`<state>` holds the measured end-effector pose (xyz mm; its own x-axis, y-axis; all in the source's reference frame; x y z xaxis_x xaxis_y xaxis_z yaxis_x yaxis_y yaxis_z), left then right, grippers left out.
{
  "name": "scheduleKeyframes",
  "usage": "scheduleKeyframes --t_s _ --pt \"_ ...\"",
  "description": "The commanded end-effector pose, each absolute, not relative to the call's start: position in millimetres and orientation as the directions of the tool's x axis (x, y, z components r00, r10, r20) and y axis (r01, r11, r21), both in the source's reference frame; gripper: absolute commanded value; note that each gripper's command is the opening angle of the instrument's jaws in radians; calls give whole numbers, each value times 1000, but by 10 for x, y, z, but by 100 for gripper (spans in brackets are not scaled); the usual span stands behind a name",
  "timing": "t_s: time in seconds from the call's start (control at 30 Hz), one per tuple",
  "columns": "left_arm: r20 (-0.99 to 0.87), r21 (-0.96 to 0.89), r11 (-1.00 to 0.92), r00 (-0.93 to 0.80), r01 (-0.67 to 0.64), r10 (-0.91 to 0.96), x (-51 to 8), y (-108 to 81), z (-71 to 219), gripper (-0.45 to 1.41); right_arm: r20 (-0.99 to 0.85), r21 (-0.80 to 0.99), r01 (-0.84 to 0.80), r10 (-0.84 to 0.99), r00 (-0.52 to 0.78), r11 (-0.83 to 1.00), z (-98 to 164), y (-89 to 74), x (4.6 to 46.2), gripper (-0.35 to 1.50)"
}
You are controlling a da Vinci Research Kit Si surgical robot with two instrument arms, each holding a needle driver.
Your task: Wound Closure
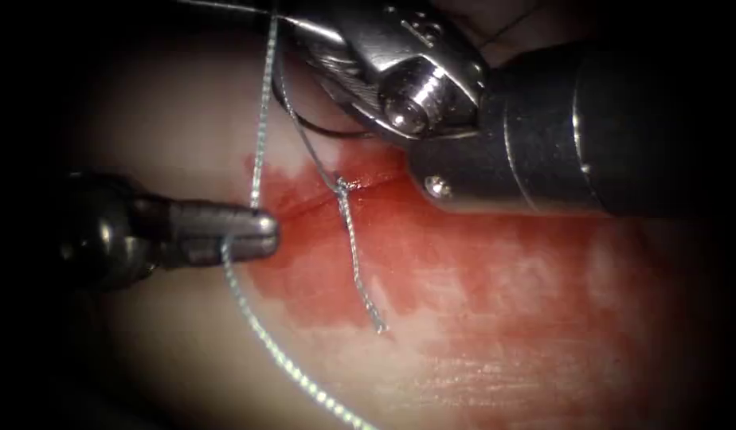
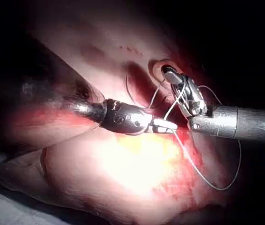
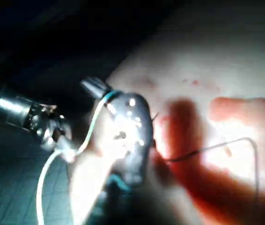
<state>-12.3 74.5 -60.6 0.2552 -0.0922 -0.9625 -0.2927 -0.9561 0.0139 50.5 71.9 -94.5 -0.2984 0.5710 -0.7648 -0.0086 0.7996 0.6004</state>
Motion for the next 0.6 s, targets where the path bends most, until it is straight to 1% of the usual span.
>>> scheduleKeyframes --t_s 0.03,0.07,0.17,0.2,0.23,0.27,0.33,0.37,0.4,0.43,0.47,0.6 --pt "-964 9 -956 253 -294 -87 -129 749 -598 -35 -753 607 21 583 -303 794 -943 719 510 -35" --pt "-965 9 -957 247 -291 -84 -128 749 -590 -35 -746 608 52 592 -305 792 -944 719 504 -33" --pt "-969 8 -958 234 -286 -78 -129 752 -574 -35 -734 612 98 609 -301 785 -944 718 495 -1" --pt "-970 3 -960 233 -279 -71 -130 753 -567 -35 -731 613 129 621 -283 780 -943 718 491 36" --pt "-970 6 -961 231 -277 -73 -131 753 -563 -35 -733 611 147 626 -266 778 -943 718 489 59" --pt "-971 4 -962 228 -272 -69 -132 754 -559 -35 -733 608 166 629 -259 776 -943 718 487 68" --pt "-973 0 -965 222 -262 -60 -133 753 -551 -35 -733 589 250 638 -234 768 -942 718 481 56" --pt "-975 -3 -966 217 -259 -55 -134 753 -549 -35 -734 584 275 642 -224 764 -942 717 479 56" --pt "-975 0 -968 216 -251 -56 -134 752 -547 -35 -735 578 302 645 -210 758 -942 717 476 49" --pt "-974 -3 -969 221 -246 -53 -135 752 -545 -35 -737 573 328 647 -194 751 -942 716 473 39" --pt "-973 -4 -973 225 -232 -50 -135 751 -541 -35 -754 553 403 644 -130 729 -943 715 464 27" --pt "-972 -7 -976 231 -217 -44 -134 752 -539 -35 -786 501 481 611 -96 720 -945 713 453 24"
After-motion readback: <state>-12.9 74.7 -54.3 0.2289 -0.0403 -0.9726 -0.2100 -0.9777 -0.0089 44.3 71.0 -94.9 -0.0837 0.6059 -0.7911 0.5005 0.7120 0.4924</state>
